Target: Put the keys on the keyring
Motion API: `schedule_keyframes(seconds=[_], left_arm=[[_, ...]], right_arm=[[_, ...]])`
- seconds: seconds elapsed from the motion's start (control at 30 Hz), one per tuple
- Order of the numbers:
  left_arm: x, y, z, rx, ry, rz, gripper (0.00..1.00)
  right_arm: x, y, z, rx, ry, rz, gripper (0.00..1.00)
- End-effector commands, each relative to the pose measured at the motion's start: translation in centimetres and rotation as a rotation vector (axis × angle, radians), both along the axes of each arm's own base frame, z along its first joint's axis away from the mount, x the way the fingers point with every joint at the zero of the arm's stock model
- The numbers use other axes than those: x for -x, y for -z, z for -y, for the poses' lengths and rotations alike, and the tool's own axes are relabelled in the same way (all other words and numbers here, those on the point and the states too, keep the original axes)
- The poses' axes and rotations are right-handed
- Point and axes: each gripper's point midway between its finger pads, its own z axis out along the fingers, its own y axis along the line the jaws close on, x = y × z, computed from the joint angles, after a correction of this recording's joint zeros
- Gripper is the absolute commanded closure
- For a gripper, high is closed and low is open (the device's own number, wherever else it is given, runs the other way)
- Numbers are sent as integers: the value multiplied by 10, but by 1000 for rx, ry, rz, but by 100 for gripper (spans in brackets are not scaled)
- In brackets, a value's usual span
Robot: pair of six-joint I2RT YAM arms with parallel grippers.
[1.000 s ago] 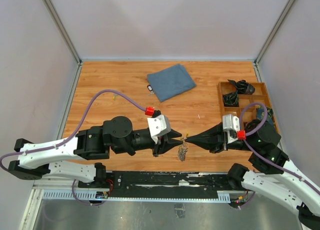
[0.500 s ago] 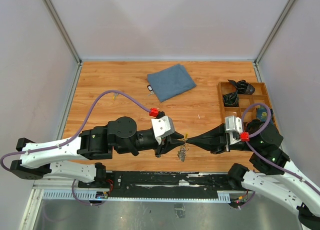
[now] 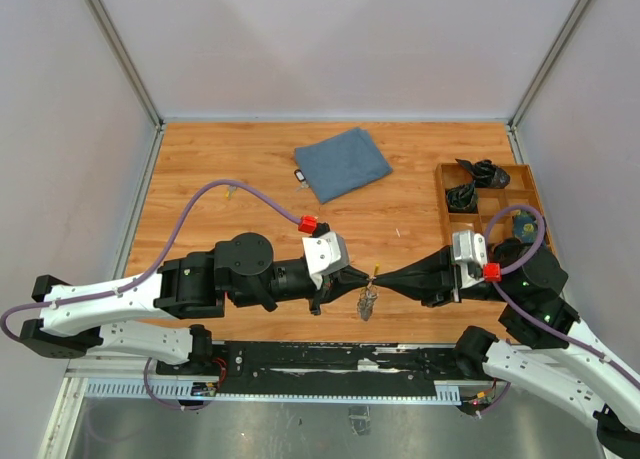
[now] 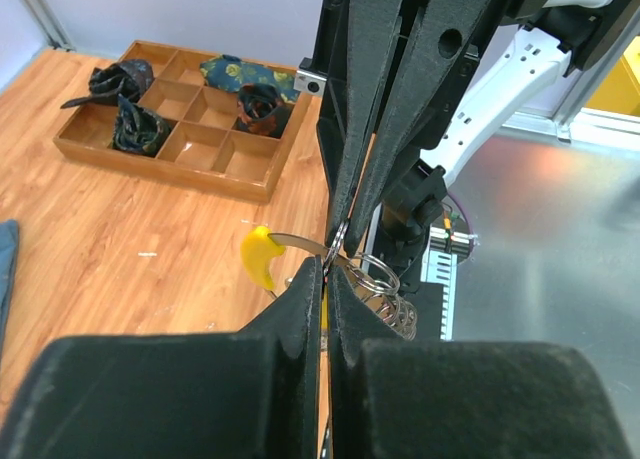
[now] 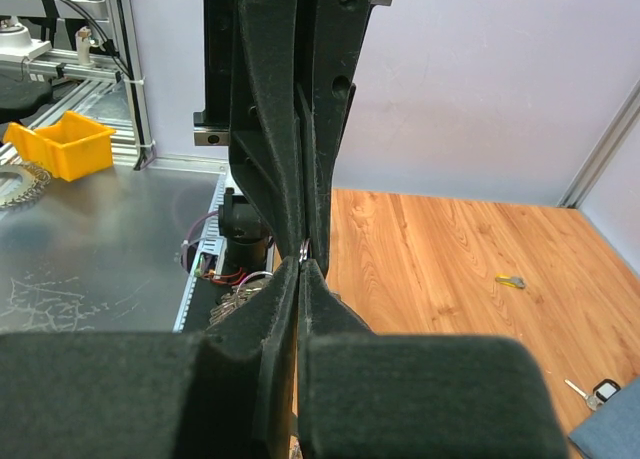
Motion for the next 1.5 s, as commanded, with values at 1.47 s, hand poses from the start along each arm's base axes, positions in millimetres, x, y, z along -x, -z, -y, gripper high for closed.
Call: schedule_keyframes(seconds=[1.47], left_arm=[[-63,93,-38,-793,-232,61,100]], right_arm=[[-50,96,-31,219,290,289,65]])
